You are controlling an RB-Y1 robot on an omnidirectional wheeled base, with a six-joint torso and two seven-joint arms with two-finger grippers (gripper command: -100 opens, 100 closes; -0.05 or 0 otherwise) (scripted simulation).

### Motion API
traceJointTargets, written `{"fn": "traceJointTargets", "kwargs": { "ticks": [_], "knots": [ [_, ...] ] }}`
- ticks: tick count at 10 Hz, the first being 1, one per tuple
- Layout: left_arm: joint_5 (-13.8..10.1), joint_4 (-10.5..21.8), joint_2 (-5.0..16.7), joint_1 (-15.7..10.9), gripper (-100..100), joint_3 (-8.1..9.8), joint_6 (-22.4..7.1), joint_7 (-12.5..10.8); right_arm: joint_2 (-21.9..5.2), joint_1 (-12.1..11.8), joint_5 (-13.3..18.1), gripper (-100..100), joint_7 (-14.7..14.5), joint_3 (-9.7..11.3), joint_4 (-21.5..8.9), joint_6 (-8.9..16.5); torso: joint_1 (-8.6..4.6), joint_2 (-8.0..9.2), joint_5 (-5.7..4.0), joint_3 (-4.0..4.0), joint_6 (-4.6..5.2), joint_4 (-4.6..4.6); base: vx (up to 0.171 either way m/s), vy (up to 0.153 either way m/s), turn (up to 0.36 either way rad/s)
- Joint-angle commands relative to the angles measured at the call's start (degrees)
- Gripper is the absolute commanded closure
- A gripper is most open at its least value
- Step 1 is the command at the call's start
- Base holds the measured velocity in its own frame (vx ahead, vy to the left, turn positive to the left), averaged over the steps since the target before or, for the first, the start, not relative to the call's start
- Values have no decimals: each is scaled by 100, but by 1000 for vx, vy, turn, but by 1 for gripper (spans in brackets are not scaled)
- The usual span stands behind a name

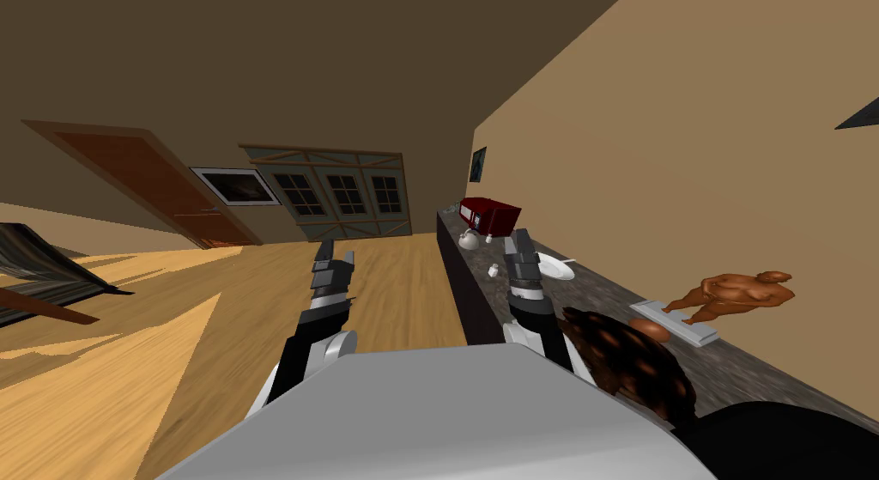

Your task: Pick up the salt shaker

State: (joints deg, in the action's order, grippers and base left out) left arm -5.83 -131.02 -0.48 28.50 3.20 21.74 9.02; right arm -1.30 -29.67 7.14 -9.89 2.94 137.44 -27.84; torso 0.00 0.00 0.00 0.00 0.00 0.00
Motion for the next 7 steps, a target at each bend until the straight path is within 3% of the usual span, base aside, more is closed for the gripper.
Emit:
{"fn": "traceJointTargets", "kwargs": {
  "ticks": [1, 7],
  "knots": [
    [0, 0, 0, 0, 0, 0, 0, 0, -228, 25, 68, -100, -154, -96, -115, -7, 0, 0, 0, 0, 0, 0, -2, 13, 1],
    [0, 0, 0, 0, 0, 0, 0, 0, -697, 168, 437, -100, -986, -640, -751, -53, 15, 5, 3, 3, 0, 1, -16, 39, 8]
  ]
}}
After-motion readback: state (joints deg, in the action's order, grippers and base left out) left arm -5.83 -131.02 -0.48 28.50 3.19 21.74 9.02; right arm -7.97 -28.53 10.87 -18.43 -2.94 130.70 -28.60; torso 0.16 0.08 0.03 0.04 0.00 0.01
